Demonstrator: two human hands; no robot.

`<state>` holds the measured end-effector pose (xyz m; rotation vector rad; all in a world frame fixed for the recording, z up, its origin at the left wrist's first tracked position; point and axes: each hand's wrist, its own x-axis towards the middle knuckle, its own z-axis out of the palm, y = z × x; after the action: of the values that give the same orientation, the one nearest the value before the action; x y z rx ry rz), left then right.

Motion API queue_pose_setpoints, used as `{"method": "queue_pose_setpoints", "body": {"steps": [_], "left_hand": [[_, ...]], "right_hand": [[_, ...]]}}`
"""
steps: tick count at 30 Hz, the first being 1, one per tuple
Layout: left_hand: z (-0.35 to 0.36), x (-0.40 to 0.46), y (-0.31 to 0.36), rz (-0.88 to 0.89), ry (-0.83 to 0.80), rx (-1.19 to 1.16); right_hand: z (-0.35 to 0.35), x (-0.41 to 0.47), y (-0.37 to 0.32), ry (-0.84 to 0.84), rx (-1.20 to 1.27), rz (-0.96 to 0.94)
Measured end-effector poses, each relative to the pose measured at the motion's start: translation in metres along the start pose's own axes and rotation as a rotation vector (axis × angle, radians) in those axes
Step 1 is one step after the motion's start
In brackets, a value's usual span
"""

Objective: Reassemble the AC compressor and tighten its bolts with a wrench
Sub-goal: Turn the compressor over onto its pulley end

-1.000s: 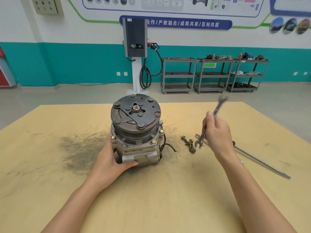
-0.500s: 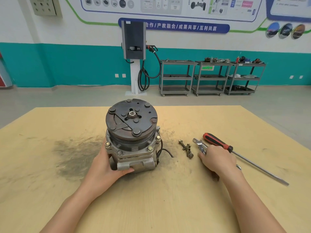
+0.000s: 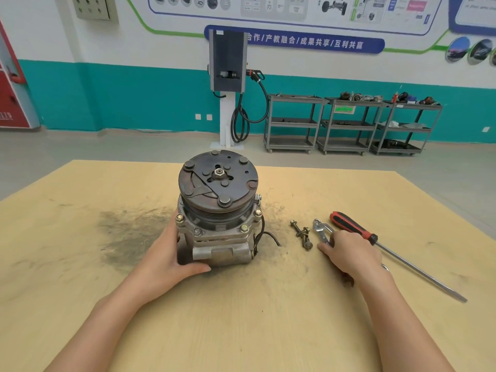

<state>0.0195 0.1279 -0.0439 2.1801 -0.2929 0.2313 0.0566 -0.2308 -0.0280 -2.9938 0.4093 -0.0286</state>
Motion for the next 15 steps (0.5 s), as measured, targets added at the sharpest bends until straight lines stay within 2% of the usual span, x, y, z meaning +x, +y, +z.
{"method": "queue_pose_setpoints", "body": {"steps": [5, 10, 13, 15], "left_hand": [[0.0, -0.002, -0.004, -0.021, -0.022, 0.016], [-0.004, -0.003, 0.001, -0.01, -0.039, -0.011], [-0.03, -0.008, 0.006, -0.078, -0.026, -0.269], [-0.05, -0.015, 0.015, -0.052, 0.134, -0.403]], "right_hand": [[0.001, -0.002, 0.0, -0.008, 0.033, -0.015], [-0.001, -0.005, -0.006, 0.251, 0.162, -0.043], [-0.004, -0.011, -0.018, 0.333, 0.224, -0.126], [-0.003, -0.017, -0.028, 0.366, 0.236, -0.195]]}}
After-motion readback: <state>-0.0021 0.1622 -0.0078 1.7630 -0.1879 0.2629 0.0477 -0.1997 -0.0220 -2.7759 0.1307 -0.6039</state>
